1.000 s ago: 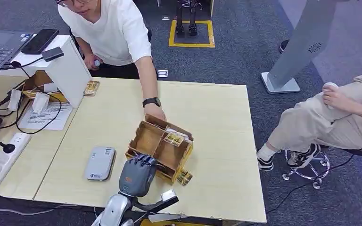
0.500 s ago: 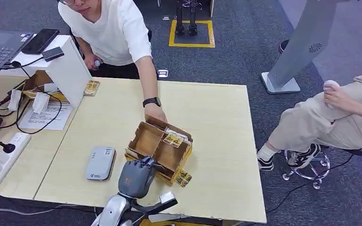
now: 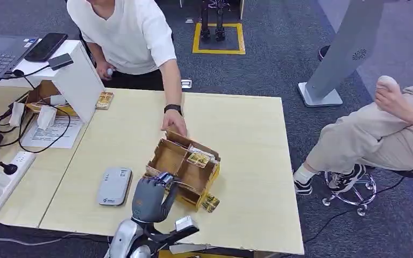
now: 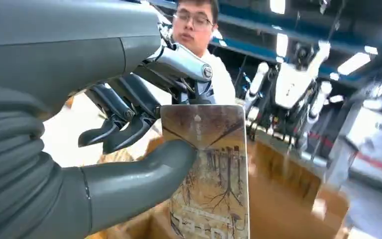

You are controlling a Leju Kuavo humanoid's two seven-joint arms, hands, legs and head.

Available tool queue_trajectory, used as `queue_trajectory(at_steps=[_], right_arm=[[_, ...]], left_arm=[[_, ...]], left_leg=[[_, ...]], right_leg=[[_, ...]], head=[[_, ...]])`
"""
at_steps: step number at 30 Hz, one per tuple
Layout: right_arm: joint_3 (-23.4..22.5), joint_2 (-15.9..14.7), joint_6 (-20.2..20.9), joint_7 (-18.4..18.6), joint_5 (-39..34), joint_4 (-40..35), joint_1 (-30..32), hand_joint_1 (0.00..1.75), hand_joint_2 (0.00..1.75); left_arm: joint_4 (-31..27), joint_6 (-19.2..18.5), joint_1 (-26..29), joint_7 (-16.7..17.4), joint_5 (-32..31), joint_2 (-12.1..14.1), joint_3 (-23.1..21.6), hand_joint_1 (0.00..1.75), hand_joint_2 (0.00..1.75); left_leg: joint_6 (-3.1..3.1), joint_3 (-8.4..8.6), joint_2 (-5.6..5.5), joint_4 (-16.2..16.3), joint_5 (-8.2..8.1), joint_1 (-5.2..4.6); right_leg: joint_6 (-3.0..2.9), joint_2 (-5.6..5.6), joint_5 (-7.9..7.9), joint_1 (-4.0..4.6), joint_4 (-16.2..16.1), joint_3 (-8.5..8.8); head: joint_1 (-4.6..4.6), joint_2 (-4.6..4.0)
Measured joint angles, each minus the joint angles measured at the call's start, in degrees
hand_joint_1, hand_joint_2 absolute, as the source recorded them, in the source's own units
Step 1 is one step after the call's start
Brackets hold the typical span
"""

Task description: Pass the card to the sensor for recognition and then transmit it.

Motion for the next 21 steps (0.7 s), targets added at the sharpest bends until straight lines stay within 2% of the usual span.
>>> queue_trajectory(at_steps=[9, 14, 17, 21], right_arm=[[0.0, 0.0, 0.0, -0.02, -0.02, 0.0, 0.01, 0.0, 1.75], [0.0, -0.02, 0.0, 0.0, 0.0, 0.0, 0.01, 0.0, 1.75], [0.0, -0.07, 0.0, 0.09, 0.11, 0.02, 0.0, 0.0, 1.75], [0.0, -0.15, 0.0, 0.28, 0.52, 0.02, -0.04, 0.0, 1.75]], left_arm=[[-2.47, 0.0, 0.23, -1.07, 1.09, -0.79, 1.31, 1.75, 1.75], [-3.64, 0.0, -0.11, -4.11, 8.64, -1.38, 2.16, 1.75, 1.75], [-3.89, -0.02, -1.46, -3.24, 12.95, -1.44, 2.82, 1.75, 1.75], [-3.93, -0.02, -4.85, 0.79, 14.49, -1.64, 4.33, 1.75, 1.75]], left_leg=[[0.0, 0.0, 0.0, 0.0, 0.0, 0.0], [0.0, 0.0, 0.0, 0.0, 0.0, 0.0], [0.0, 0.01, 0.0, 0.0, 0.01, 0.0], [-0.01, 0.01, 0.0, 0.0, 0.05, 0.01]], right_leg=[[-0.01, 0.0, 0.0, 0.0, 0.0, 0.0], [-0.01, 0.0, 0.0, 0.0, 0.0, -0.01], [-0.02, 0.0, 0.02, 0.0, 0.0, 0.0], [-0.02, -0.01, 0.04, 0.01, 0.01, 0.0]], head=[[0.0, 0.0], [0.0, -0.02], [0.0, -0.02], [0.0, -0.02]])
